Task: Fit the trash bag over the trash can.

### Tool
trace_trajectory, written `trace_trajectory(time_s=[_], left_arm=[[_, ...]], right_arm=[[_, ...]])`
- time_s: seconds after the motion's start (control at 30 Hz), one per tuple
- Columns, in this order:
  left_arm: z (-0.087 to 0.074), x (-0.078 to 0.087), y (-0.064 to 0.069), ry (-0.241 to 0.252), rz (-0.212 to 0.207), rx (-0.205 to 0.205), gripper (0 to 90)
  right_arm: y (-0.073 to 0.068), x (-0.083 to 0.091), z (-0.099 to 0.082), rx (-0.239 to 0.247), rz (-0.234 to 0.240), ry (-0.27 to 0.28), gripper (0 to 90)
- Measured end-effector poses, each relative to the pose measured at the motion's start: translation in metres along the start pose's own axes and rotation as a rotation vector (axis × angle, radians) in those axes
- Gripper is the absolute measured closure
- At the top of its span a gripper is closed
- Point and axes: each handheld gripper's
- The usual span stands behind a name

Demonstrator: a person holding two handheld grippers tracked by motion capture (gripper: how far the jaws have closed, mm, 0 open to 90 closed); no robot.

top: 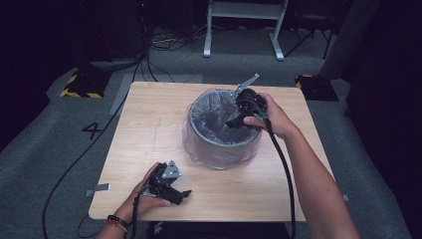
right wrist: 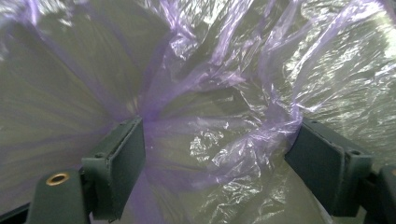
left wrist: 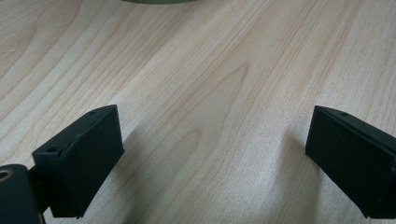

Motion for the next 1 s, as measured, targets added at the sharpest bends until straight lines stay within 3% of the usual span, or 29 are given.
trace_trajectory(time_s=[0.1, 0.3, 0.63, 1.0], left_arm=[[0.0, 0.0, 0.0, -0.002, 0.0, -0.002, 3.8], [0.001, 0.0, 0.0, -0.003, -0.001, -0.005, 3.7], [0.001, 0.0, -0.001, -0.003, -0.002, -0.006, 3.7], [0.001, 0.0, -0.001, -0.003, -0.002, -0.008, 3.7]], right_arm=[[-0.003, -0.001, 0.001, 0.017, 0.013, -0.025, 20.5], [-0.006, -0.007, 0.004, 0.06, -0.004, -0.105, 22.3], [-0.007, -0.01, 0.002, 0.065, 0.027, -0.139, 24.8], [-0.012, -0.016, 0.002, 0.111, 0.018, -0.219, 25.3]])
Point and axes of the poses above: each handheld gripper's, and its own axes: x roughly backward along the jaws, z roughly out of its top, y roughly to its right
